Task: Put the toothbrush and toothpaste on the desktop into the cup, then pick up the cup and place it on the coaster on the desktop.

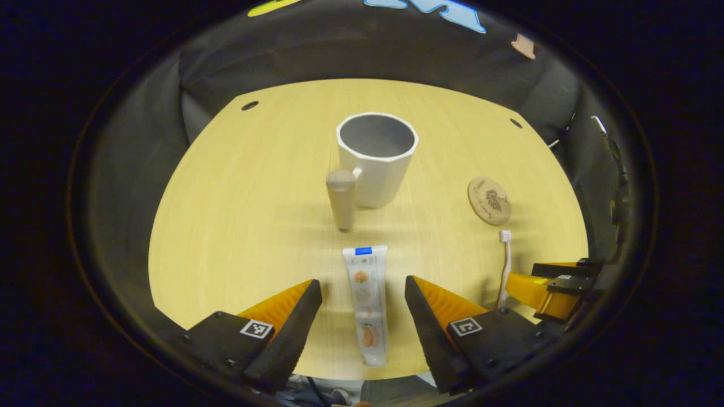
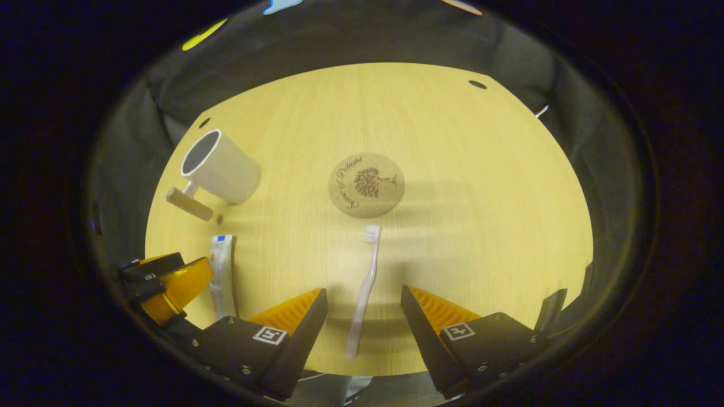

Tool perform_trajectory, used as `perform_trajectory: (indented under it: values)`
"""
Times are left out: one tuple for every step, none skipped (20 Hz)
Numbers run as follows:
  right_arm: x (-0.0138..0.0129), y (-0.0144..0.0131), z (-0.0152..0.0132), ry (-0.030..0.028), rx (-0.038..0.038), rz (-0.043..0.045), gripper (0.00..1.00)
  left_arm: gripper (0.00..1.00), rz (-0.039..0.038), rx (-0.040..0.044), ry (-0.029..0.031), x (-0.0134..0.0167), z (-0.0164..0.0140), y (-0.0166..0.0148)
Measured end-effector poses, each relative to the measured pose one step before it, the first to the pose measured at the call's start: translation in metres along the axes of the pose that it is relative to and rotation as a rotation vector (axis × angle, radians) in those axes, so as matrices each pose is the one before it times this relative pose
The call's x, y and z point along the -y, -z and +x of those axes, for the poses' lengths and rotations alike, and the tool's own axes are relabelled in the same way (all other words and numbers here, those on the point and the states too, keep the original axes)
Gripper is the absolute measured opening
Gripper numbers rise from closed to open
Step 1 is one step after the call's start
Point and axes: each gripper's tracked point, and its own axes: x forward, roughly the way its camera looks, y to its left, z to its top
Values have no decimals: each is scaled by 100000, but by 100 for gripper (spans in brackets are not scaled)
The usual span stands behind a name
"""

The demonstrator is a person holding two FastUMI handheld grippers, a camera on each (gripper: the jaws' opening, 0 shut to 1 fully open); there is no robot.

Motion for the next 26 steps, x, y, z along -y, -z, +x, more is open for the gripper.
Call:
perform_trajectory:
  values:
    - [27,418,254,207,-1856,22,84,96,548,-2768,-298,-171,177,453]
    - [75,458,361,306,-1713,57,84,96,726,-2705,-747,-261,466,544]
    - [21,231,210,192,-1357,546,84,96,599,-2264,-570,-226,330,368]
    - [-66,320,341,-118,-1401,1120,84,98,53,-2198,-488,215,804,397]
    - [-42,243,269,-357,-1646,1444,84,99,-113,-2132,-454,-50,513,341]
    - [83,372,326,-15,-1787,1061,84,98,49,-1856,-580,-291,370,450]
    - [350,696,70,1118,-4362,-133,84,98,82,-1481,-443,-124,260,277]
    - [-19,-93,-118,-104,-519,172,82,98,14,-1533,-540,-150,209,319]
    - [6,-296,93,226,557,136,86,99,-296,-1317,-361,-101,276,256]
    - [-2,25,75,549,-1168,38,84,98,-804,-2340,224,-61,350,513]
    - [35,-151,147,598,-526,142,84,98,-1919,-990,318,50,-761,-802]
    - [33,33,53,643,-776,-68,84,96,-360,-375,178,-164,625,709]
    - [150,-13,94,1181,-1391,-292,83,98,318,-265,247,-112,-73,-178]
    - [-16,-25,25,684,-247,-151,84,96,425,-1175,-79,76,138,100]
    - [7,89,33,854,-1210,-306,85,96,169,-682,61,-88,-106,-67]
    - [76,268,155,1407,-1292,-408,84,97,-130,-1040,-91,-25,72,-30]
    - [-62,57,-199,986,-1052,-1123,84,97,-179,-1091,-197,-68,5,-149]
    - [-71,-166,76,448,710,-1057,85,99,654,-1185,87,-30,67,-2]
    - [-84,144,-86,92,-1334,-885,82,97,1280,154,497,53,-145,-313]
    - [108,44,84,137,202,-684,77,88,1165,-125,436,193,-19,-42]
    - [96,72,-117,-273,-473,-450,71,78,1183,228,214,230,-32,-165]
    - [96,-114,164,-175,-15,978,49,60,350,-192,-227,80,-145,-84]
    - [117,141,-21,-1138,-771,1713,36,54,324,-79,649,469,42,110]
    - [-16,280,38,-1054,-1595,465,15,48,-68,448,-498,57,64,-273]
    - [173,-192,-168,-1132,9,81,15,42,-47,803,-68,298,-214,-199]
    - [-89,-328,304,-1840,2661,3465,14,34,-246,-84,159,218,484,108]
